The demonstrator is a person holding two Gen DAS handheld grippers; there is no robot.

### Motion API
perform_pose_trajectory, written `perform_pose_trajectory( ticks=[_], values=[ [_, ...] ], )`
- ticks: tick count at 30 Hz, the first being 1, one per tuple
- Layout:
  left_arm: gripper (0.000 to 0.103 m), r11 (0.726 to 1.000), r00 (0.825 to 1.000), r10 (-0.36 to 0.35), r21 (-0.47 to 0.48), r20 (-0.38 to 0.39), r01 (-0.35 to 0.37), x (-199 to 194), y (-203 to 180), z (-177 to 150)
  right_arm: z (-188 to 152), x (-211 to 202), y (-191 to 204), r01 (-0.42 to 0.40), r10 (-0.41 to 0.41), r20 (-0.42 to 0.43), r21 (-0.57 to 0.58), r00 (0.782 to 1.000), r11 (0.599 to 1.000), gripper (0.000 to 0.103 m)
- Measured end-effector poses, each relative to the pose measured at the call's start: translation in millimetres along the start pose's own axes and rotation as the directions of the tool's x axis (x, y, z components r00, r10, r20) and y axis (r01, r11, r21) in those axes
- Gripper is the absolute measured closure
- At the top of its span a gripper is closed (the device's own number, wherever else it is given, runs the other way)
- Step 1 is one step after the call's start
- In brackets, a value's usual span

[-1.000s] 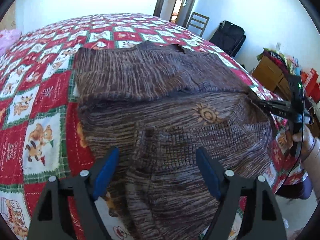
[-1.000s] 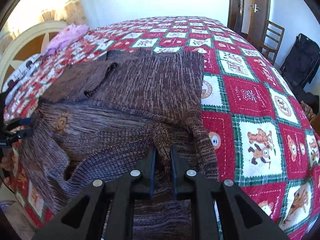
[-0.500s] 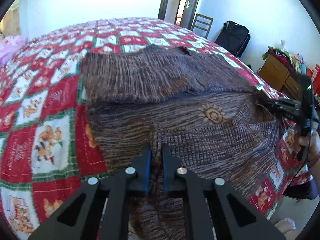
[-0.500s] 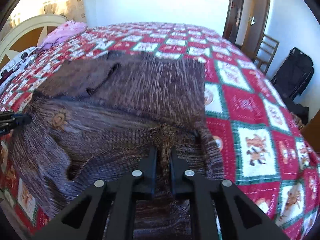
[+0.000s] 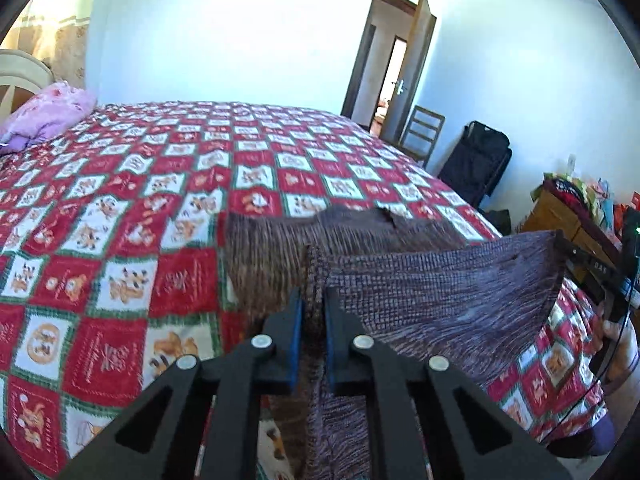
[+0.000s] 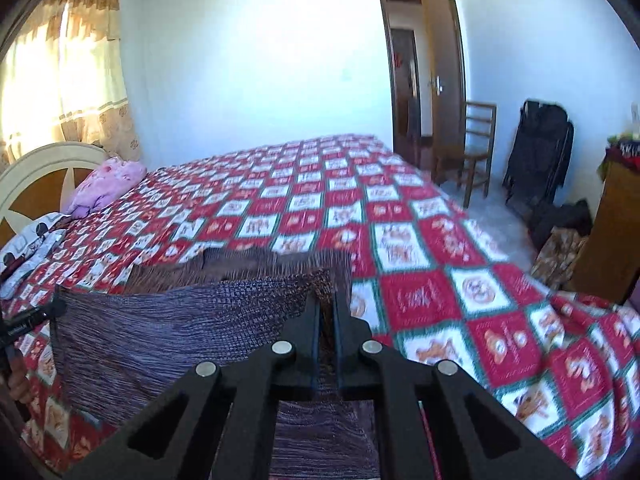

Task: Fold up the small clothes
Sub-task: 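Lift the sweater edge with both tools and fold it over the body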

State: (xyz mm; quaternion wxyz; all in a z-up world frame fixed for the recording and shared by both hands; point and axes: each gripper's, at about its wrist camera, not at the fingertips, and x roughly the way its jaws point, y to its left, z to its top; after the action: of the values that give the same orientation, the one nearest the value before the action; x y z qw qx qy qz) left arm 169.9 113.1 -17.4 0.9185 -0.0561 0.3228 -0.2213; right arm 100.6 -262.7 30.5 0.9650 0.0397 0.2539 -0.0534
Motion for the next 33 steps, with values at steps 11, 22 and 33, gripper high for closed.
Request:
perform_pose_trajectory(
  ticks=[11,22,33],
  values=[
    [0.093,0.997,0.997,0.073,0.018,-0.001,-0.073,42,6,35,35,54,21,0.088,-0.086,0.023,-0.157,0.996,0.984,0.098],
    [0.093,0.991,0.993,0.113,-0.068,-0.04,-0.115,115,33,75,63,160,7,0.135,-0.14,-0.029,-0.137,0.99,0.981,0.098],
    [0.093,0.971,0.962,0.188,-0.107,-0.198,-0.212,198,53,64,39,261,-1,0.161,-0.18,-0.162,-0.124,0.97,0.979,0.098]
  ],
)
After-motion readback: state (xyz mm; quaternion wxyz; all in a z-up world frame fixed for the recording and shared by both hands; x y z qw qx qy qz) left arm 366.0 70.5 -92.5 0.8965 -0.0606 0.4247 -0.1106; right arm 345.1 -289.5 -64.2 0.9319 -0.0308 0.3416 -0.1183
